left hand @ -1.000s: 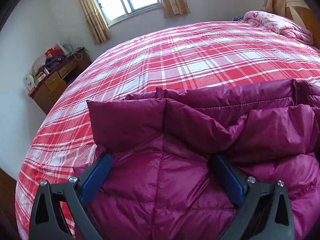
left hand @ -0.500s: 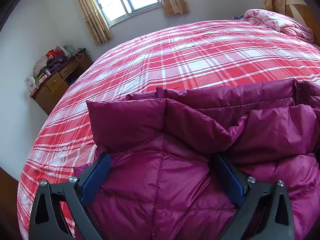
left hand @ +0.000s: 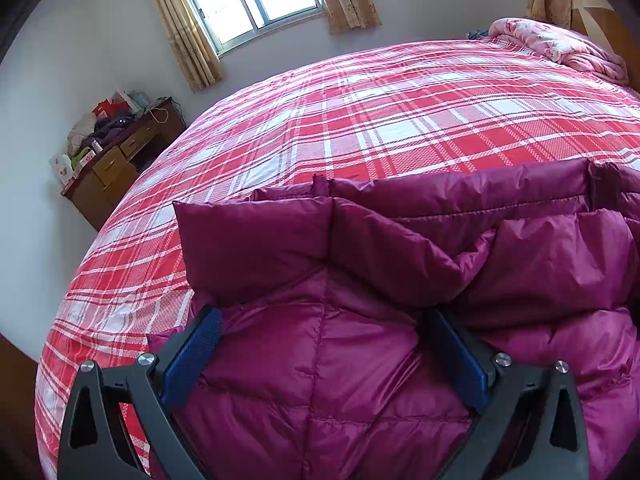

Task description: Fold large clothes

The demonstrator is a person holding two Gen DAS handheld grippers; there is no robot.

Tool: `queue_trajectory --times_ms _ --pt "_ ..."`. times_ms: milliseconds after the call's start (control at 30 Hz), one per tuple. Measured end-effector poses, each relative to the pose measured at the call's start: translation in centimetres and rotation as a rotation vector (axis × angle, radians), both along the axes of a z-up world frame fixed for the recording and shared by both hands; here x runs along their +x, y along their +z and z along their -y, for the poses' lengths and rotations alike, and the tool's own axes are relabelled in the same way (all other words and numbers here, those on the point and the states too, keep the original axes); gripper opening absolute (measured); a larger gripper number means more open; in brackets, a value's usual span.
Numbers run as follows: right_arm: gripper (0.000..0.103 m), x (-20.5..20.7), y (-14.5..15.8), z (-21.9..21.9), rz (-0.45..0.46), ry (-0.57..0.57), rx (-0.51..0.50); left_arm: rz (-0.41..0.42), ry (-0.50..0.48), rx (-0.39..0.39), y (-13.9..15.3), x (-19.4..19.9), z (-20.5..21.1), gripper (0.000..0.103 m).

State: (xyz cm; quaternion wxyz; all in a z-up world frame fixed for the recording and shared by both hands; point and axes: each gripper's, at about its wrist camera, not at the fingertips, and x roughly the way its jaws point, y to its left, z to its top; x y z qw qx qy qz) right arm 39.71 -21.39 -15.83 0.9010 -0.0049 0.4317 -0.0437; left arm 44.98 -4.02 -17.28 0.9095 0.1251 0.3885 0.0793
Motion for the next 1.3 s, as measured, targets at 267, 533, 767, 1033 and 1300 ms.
queue_trajectory --times_ms 267,533,767,1033,1300 --pt "0.096 -2.8 3.3 -1.2 0.056 0.002 0.036 -0.021 -0.006 -0.058 1.7 -1.2 -0.8 0.102" --pt "0.096 -4.6 1.5 -6.5 0.086 0.114 -0.084 0.022 -0.060 -0.011 1.8 -5.2 0.3 0.102" --pt "0.102 -3.7 0.1 -5.6 0.049 0.085 -0.056 0.058 -0.037 -0.037 0.7 -5.3 0.0 0.102" --pt "0.102 -3.8 -0.1 -5.3 0.043 0.087 -0.060 0.057 -0.002 -0.097 1.7 -6.9 -2.0 0.102" --pt "0.102 -7.0 2.0 -5.8 0.082 0.077 -0.041 0.137 0.101 -0.163 3.7 -15.6 -9.2 0.102"
